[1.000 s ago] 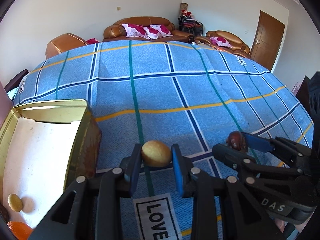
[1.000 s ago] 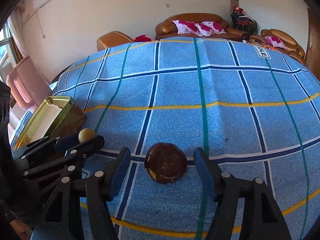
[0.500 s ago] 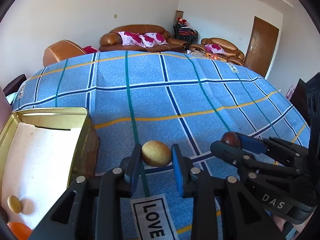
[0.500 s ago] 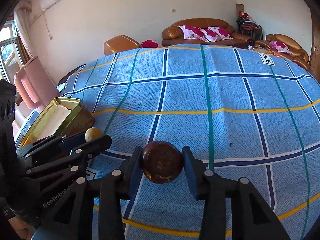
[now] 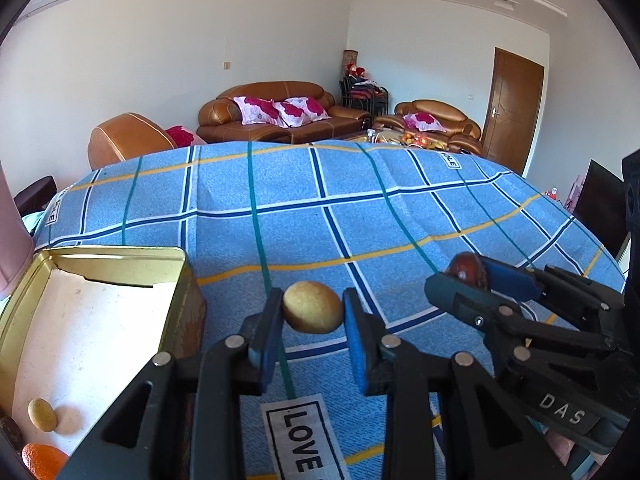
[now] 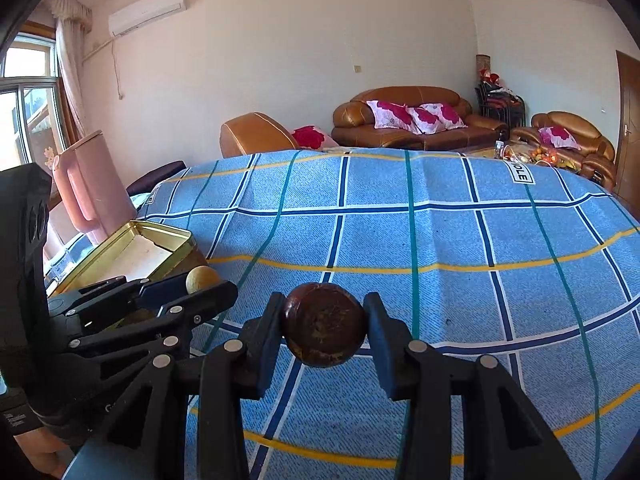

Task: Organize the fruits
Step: 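Carry tan fruit with left tool while right tool carries brown fruit toward tray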

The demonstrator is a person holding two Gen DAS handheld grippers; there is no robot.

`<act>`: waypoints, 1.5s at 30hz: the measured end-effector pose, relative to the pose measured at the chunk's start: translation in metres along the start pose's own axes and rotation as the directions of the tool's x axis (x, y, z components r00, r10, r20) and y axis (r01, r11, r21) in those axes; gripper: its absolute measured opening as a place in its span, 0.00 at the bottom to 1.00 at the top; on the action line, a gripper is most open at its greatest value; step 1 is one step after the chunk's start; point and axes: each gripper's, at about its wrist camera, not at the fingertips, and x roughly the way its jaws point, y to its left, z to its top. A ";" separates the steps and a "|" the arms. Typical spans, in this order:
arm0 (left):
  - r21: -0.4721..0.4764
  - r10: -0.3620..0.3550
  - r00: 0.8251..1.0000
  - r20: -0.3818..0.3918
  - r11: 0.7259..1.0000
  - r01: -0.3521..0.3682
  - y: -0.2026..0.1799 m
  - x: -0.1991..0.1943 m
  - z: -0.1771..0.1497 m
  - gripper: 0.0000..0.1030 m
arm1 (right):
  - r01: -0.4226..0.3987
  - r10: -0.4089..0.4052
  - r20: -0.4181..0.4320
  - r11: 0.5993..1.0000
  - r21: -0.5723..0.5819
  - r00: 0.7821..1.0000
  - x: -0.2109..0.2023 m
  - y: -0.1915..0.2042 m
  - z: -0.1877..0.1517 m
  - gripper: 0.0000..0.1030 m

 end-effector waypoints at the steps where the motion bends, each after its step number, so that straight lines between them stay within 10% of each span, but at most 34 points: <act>1: 0.005 0.003 1.000 0.007 1.000 -0.003 -0.001 -0.001 0.000 0.30 | 0.001 -0.001 0.009 1.000 -0.003 1.000 -0.002 0.001 0.000 0.41; 45: 0.039 0.073 0.980 0.184 0.996 -0.081 -0.012 -0.038 -0.012 0.30 | 0.049 -0.021 0.229 0.992 -0.116 0.973 -0.046 0.023 -0.011 0.41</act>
